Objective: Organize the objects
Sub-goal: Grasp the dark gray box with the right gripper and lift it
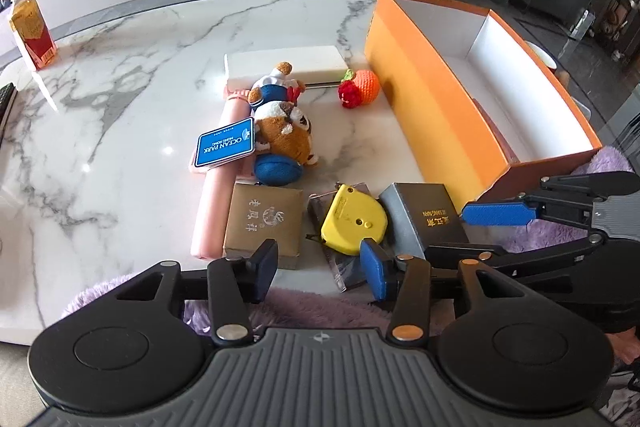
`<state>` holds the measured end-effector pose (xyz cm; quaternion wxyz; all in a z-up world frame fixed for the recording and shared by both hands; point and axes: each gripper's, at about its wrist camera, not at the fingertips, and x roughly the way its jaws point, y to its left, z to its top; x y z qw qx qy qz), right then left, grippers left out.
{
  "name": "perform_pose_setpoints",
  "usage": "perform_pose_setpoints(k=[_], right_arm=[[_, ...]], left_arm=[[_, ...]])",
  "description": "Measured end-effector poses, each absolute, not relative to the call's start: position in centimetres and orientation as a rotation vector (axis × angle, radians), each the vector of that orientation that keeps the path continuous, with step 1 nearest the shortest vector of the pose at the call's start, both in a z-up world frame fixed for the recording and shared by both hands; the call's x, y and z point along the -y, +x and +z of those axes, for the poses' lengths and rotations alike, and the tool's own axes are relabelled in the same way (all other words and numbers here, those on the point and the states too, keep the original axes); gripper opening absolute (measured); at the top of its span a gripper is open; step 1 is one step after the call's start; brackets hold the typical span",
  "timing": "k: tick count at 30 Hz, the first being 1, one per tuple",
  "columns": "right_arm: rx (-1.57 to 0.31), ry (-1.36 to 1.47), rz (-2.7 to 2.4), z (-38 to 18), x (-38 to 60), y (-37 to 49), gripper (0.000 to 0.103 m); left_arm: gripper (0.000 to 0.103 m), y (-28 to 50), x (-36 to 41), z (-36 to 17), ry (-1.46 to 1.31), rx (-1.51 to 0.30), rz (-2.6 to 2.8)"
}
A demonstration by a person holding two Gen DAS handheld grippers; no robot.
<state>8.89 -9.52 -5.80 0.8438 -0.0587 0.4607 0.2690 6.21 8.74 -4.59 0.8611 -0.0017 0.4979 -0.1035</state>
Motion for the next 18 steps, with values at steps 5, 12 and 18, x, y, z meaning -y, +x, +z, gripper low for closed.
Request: perform_pose_setpoints(k=[5, 12, 18], right_arm=[[-0.937, -0.324, 0.535, -8.0, 7.3, 7.7, 0.056], [-0.931, -0.463, 0.523, -10.2, 5.8, 7.7, 0.067], [-0.876, -0.573, 0.487, -11.3, 4.8, 7.8, 0.070]], left_arm=[[0.054, 6.2, -8.5, -5.4, -0.024, -1.054, -0.264], [0.054, 7.1, -8.1, -6.7, -0.025, -1.081, -0.274], [0.054, 7.6, -7.9, -7.5, -0.019, -1.109, -0.290]])
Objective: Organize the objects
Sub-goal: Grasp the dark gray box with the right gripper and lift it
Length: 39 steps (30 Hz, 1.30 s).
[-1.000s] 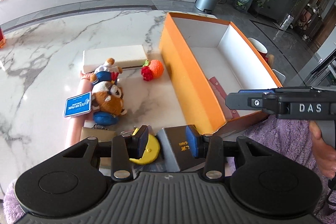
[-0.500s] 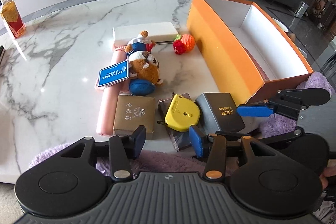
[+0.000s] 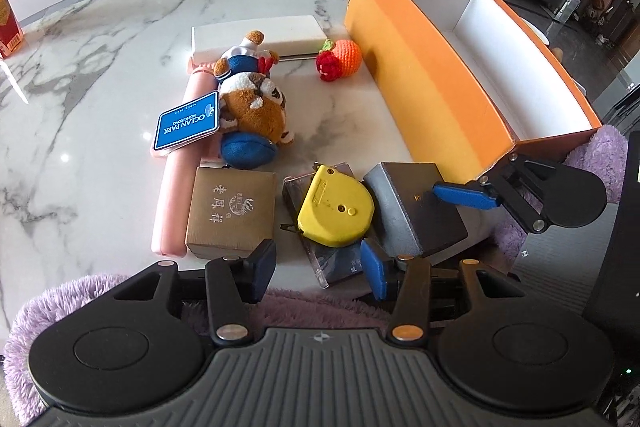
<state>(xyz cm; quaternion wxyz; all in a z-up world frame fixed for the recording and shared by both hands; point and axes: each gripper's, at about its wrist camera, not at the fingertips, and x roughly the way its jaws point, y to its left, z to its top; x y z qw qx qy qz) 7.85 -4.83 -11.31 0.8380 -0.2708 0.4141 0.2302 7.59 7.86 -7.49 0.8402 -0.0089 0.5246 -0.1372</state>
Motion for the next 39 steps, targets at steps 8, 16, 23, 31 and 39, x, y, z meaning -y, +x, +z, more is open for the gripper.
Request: perform_pose_setpoints(k=[8, 16, 23, 31, 39], right_arm=[[-0.858, -0.546, 0.516, -10.1, 5.9, 6.6, 0.055], [-0.946, -0.338, 0.489, -7.9, 10.1, 5.5, 0.040], [-1.051, -0.065, 0.450, -7.7, 14.0, 6.9, 0.038], [-1.000, -0.111, 0.412, -8.1, 13.4, 8.7, 0.042], [-0.987, -0.132, 0.464, -8.2, 12.9, 9.5, 0.042]], left_arm=[[0.063, 8.3, -6.6, -8.8, -0.031, -1.161, -0.317], [0.076, 8.5, -5.2, -9.6, -0.047, -1.180, -0.288], [0.079, 9.4, -3.7, -10.8, -0.049, -1.208, -0.183], [0.079, 10.4, -2.9, -12.5, -0.046, -1.244, -0.086], [0.071, 10.5, -3.3, -12.9, -0.075, -1.269, -0.091]])
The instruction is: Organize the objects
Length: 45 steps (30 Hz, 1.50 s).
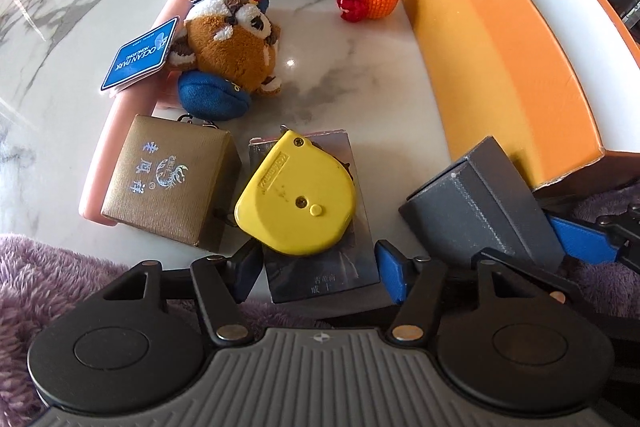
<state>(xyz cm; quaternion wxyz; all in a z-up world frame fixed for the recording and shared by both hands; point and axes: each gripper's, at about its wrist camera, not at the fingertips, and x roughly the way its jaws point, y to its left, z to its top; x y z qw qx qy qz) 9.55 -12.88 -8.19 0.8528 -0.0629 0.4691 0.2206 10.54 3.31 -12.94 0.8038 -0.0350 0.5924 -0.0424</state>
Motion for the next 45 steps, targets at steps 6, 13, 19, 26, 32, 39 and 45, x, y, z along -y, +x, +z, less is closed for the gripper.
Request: perform_pose_setpoints(k=[6, 13, 19, 26, 32, 39, 45], right_arm=[[-1.060, -0.104, 0.472, -8.0, 13.9, 9.7, 0.036], [-1.066, -0.111, 0.513, -7.6, 13.5, 10.6, 0.043], [-1.090, -0.045, 0.518, -7.6, 14.0, 10.9, 0.038], [-1.018, 0.032, 0.551, -3.9, 15.5, 9.6, 0.037], [-0.914, 0.127, 0.570, 1.0, 18.5, 8.8, 0.037], [-0.877, 0.117, 0.503, 2.0, 21.1, 8.7, 0.036], [-0.893, 0.146, 0.508, 1.0, 22.2, 7.6, 0.035]], left_arm=[[0.069, 9.0, -4.4, -10.4, -0.172, -1.243, -0.201], [0.068, 7.7, -4.5, -7.7, -0.092, -1.189, -0.210], [0.068, 6.2, -3.6, -6.4, 0.038, -1.115, -0.224], [0.067, 4.8, -3.3, -2.6, 0.047, -1.000, -0.251], [0.001, 4.7, -1.8, 2.8, 0.059, -0.835, -0.309], [0.006, 6.1, 1.3, 1.4, 0.207, -0.893, -0.384], [0.034, 4.4, 3.6, -2.8, 0.355, -0.974, -0.526]])
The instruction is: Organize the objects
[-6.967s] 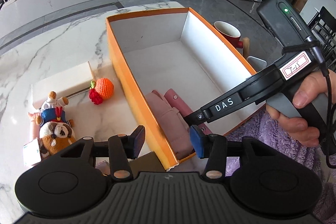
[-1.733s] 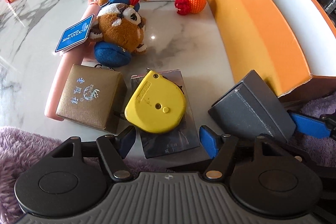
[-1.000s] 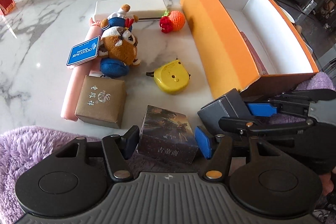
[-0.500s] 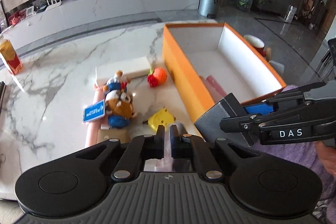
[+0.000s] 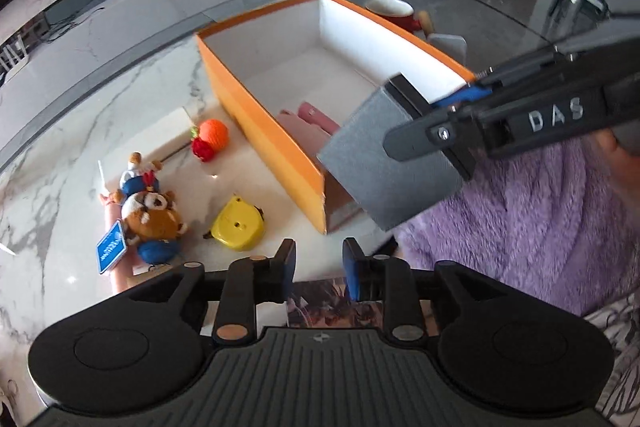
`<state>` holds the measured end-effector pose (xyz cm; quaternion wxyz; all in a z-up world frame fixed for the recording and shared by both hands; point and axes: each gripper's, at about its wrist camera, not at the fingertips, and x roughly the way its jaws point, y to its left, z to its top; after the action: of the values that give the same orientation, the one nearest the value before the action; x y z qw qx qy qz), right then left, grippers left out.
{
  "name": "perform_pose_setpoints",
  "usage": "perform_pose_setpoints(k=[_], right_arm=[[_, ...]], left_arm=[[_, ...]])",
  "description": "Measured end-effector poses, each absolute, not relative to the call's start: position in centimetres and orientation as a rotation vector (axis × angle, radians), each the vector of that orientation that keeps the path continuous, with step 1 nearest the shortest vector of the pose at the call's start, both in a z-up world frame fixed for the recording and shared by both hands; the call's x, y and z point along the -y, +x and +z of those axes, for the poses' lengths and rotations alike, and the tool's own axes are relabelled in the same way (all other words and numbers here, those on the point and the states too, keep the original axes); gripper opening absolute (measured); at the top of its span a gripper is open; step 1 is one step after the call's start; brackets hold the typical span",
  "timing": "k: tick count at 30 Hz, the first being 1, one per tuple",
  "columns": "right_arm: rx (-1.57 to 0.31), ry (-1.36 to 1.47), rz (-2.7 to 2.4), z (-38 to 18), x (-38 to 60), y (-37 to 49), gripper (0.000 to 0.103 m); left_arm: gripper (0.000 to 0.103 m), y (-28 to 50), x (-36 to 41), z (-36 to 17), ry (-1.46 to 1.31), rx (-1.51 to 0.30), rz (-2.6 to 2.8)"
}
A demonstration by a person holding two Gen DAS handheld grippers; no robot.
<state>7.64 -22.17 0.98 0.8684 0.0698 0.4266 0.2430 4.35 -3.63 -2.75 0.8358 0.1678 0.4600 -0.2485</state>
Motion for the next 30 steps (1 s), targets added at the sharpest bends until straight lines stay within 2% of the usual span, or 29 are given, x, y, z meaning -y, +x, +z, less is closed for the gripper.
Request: perform_pose_setpoints(k=[4, 10, 16, 23, 25, 28, 30], right_arm=[[-0.913, 0.134, 0.516, 0.4, 22.4, 6.7, 0.035], [-0.977, 0.140, 0.520, -1.7, 22.4, 5.8, 0.035], [-1.027, 0.129, 0.459, -3.5, 22.6, 5.4, 0.035], [-1.082, 0.165, 0.431, -5.0, 23.2, 6.0, 0.035], [-1.086, 0.165, 0.432, -5.1, 23.1, 6.3, 0.035], [-1.096, 0.170, 0.433, -5.4, 22.9, 6.6, 0.035], [-1.101, 0.169, 0.436, -5.6, 22.9, 6.8, 0.035]], left_arm=[[0.050, 3.1, 4.7, -5.2, 0.488, -0.994, -0.590], [0.065, 0.7, 6.5, -8.5, 0.838, -0.945, -0.755], [0.068, -1.1, 8.1, -12.5, 1.190, -0.856, -0.811], [0.079, -2.1, 8.6, -14.7, 1.363, -0.754, -0.858], [0.078, -2.1, 8.5, -14.8, 1.382, -0.762, -0.883], [0.070, -2.5, 8.5, -14.7, 1.443, -0.779, -0.949], [0.070, -2.7, 8.7, -15.0, 1.488, -0.770, -0.990]])
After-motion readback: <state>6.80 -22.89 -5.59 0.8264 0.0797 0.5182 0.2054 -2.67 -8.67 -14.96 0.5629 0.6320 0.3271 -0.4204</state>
